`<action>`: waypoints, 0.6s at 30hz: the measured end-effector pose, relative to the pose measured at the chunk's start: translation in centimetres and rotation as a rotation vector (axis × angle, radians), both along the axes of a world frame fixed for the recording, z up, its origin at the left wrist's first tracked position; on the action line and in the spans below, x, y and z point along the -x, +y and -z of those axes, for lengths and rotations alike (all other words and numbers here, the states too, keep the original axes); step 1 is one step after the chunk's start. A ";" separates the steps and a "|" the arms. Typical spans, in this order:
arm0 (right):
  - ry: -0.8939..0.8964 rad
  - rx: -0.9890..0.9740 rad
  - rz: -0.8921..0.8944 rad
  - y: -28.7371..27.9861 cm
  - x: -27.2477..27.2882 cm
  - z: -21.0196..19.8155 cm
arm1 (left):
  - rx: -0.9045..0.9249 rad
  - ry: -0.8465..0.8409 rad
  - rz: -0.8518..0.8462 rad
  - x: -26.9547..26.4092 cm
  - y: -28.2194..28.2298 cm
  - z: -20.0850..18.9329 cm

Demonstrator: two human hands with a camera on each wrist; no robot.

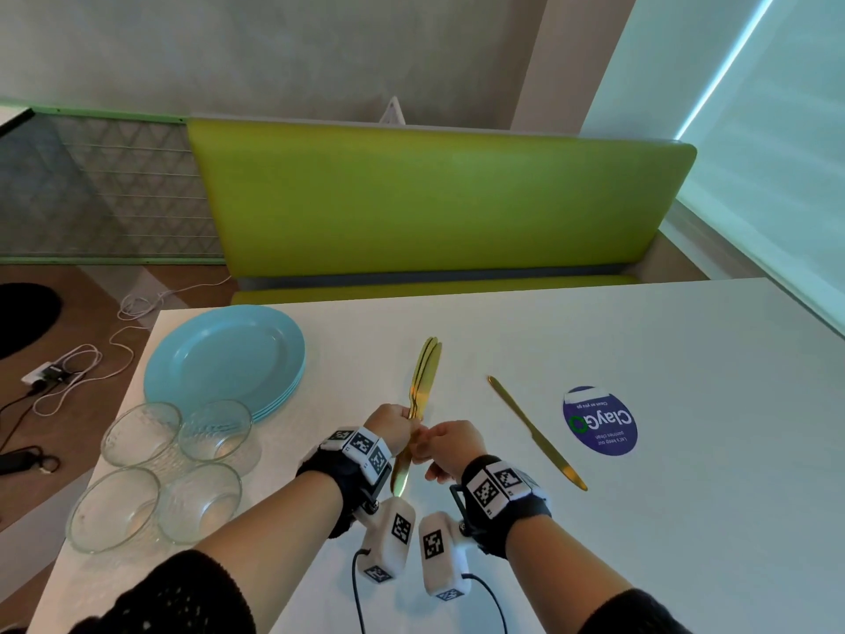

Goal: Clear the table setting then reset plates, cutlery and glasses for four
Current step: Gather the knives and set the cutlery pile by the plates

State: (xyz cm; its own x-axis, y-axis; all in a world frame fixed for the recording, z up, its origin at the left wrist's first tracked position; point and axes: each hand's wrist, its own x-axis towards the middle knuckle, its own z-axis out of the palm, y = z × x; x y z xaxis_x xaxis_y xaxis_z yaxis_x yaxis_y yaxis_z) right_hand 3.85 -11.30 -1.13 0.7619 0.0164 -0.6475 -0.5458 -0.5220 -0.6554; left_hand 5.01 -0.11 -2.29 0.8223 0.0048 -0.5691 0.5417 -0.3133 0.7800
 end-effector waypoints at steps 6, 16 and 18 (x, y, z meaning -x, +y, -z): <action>-0.156 0.326 -0.112 -3.2 -3.4 0.5 | 0.085 0.028 -0.109 -0.9 0.2 0.3; -0.201 0.934 -0.251 -10.7 -6.8 3.9 | 0.059 0.046 -0.141 -1.5 0.9 1.6; -0.212 0.940 -0.282 -10.6 -6.7 3.9 | 0.049 0.035 -0.126 -1.6 0.7 1.5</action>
